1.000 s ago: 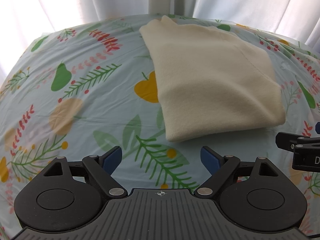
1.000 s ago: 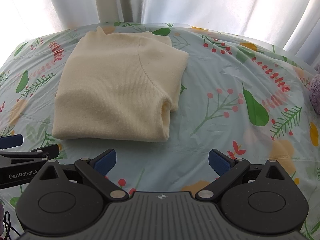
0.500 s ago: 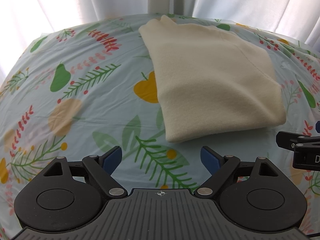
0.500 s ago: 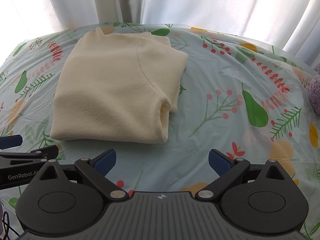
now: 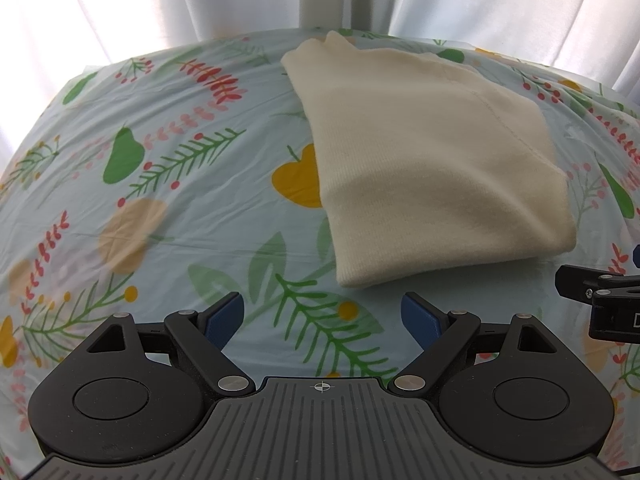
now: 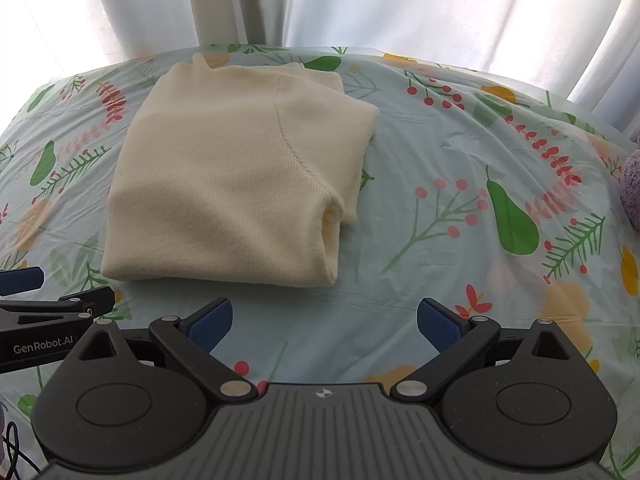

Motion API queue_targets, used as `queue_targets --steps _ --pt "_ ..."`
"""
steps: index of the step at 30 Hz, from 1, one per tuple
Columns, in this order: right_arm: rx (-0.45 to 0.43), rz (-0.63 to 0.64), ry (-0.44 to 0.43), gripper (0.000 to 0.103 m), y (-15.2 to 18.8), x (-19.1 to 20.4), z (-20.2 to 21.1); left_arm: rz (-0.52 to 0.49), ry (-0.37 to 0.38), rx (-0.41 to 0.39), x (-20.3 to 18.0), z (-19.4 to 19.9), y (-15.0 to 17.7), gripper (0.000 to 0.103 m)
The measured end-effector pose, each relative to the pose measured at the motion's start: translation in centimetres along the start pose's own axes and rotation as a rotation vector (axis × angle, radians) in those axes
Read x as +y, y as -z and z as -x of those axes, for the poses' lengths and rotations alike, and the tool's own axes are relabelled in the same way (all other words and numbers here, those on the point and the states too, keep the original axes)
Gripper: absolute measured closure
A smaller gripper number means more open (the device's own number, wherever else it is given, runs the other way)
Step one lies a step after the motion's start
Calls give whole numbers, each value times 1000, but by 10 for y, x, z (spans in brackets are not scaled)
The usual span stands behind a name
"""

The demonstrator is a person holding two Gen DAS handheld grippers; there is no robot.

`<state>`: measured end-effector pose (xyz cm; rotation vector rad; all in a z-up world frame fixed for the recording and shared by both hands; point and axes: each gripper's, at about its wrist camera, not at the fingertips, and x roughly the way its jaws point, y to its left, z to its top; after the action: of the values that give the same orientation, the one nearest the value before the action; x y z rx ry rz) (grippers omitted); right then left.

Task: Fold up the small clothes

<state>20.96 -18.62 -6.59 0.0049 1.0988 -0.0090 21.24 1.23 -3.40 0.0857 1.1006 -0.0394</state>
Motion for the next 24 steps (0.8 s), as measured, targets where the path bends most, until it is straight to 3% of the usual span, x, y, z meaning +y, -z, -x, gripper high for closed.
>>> queue_targets --steps 24 --pt "-2 -1 5 4 -1 0 -2 0 -11 -11 -1 -3 -3 10"
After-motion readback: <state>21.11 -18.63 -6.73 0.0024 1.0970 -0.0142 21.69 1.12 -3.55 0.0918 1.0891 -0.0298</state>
